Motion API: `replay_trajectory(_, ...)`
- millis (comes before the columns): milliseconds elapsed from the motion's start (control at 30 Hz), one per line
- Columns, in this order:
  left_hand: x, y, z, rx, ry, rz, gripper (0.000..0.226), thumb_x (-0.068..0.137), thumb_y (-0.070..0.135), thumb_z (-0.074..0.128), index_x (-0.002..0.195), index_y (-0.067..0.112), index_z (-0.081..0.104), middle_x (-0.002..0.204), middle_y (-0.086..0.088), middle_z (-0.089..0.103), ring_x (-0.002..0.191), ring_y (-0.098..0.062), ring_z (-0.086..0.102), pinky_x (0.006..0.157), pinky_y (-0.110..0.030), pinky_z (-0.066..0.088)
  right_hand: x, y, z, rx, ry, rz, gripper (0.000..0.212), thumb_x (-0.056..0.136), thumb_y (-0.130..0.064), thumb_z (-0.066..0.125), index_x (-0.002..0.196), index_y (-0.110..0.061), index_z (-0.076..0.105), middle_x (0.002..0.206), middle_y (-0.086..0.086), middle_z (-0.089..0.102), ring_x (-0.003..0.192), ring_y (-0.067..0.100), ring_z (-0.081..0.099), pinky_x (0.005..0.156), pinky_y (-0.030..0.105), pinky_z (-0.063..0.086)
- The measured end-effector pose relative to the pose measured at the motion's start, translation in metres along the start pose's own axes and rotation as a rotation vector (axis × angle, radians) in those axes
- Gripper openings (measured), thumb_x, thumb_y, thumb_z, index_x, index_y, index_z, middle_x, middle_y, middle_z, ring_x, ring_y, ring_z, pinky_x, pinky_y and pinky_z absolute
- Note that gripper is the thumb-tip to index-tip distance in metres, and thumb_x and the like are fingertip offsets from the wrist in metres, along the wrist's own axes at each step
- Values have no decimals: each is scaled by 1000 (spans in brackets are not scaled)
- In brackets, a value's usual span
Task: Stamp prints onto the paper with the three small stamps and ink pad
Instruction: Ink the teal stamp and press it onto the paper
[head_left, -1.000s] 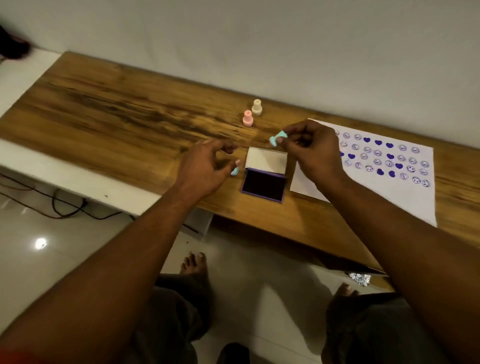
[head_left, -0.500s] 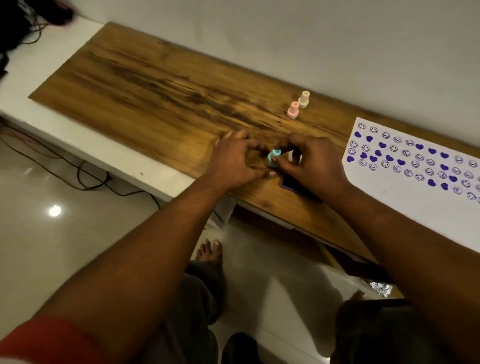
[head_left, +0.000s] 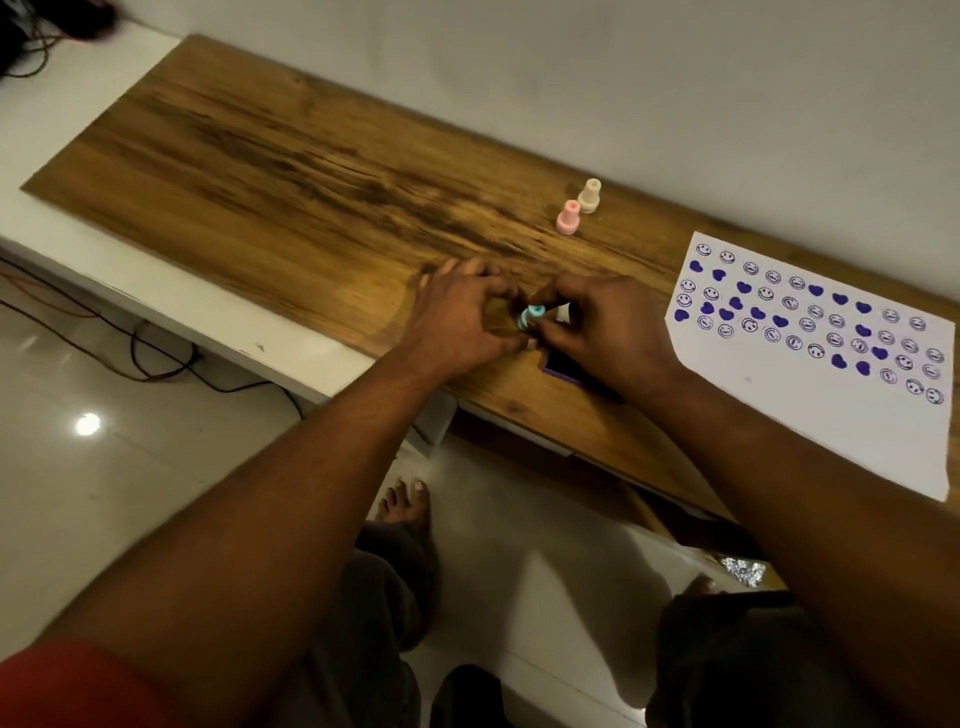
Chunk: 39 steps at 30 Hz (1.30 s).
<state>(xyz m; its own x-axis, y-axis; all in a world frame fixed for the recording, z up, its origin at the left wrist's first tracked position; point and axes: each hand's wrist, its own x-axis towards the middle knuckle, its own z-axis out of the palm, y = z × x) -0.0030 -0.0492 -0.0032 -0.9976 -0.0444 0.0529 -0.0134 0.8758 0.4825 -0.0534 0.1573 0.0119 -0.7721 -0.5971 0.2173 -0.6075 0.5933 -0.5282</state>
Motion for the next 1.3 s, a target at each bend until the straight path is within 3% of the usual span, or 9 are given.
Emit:
replay_trajectory(133, 1, 0, 0, -11, -6, -3, 52, 70, 62, 85, 114, 36, 75, 125, 8, 60, 125, -22, 49, 95, -38, 29, 0, 1, 2, -21, -7, -22, 21, 92, -37, 77, 113, -31, 77, 92, -10, 77, 74, 0, 58, 63, 14, 34)
replay_trajectory(400, 2, 1, -1, -14, -11, 2, 47, 72, 50, 87, 114, 33, 76, 121, 9, 60, 123, -22, 50, 92, -35, 27, 1, -5, -1, -127, -13, -70, 18, 93, -34, 75, 110, -27, 76, 94, -8, 79, 78, 7, 69, 69, 19, 38)
replay_trajectory(700, 2, 3, -3, -14, -28, 7, 44, 74, 44, 87, 115, 30, 77, 123, 6, 63, 122, -24, 52, 98, -43, 38, 1, -7, 4, -162, 11, -74, 15, 94, -34, 74, 106, -27, 74, 95, -6, 78, 84, 16, 73, 77, 25, 40)
replay_trajectory(933, 2, 4, -4, -13, -44, 19, 49, 77, 51, 85, 120, 30, 76, 124, 7, 62, 123, -22, 51, 100, -44, 38, 0, -2, 9, -141, -31, -37, 19, 96, -37, 71, 112, -26, 74, 102, -3, 77, 92, 16, 71, 75, 32, 56)
replay_trajectory(1100, 2, 5, -4, -18, -43, 22, 50, 76, 50, 86, 120, 28, 76, 124, 6, 61, 123, -22, 51, 97, -40, 34, 3, -1, 9, -103, -17, -1, 15, 94, -35, 76, 108, -29, 74, 102, -8, 78, 90, 13, 72, 72, 23, 44)
replay_trajectory(1300, 1, 8, -5, 12, -45, 23, 46, 76, 43, 87, 117, 26, 75, 126, 3, 64, 124, -26, 52, 98, -43, 37, -1, -5, 13, -108, 11, 1, 15, 96, -37, 73, 108, -28, 70, 101, -4, 78, 90, 17, 73, 74, 26, 48)
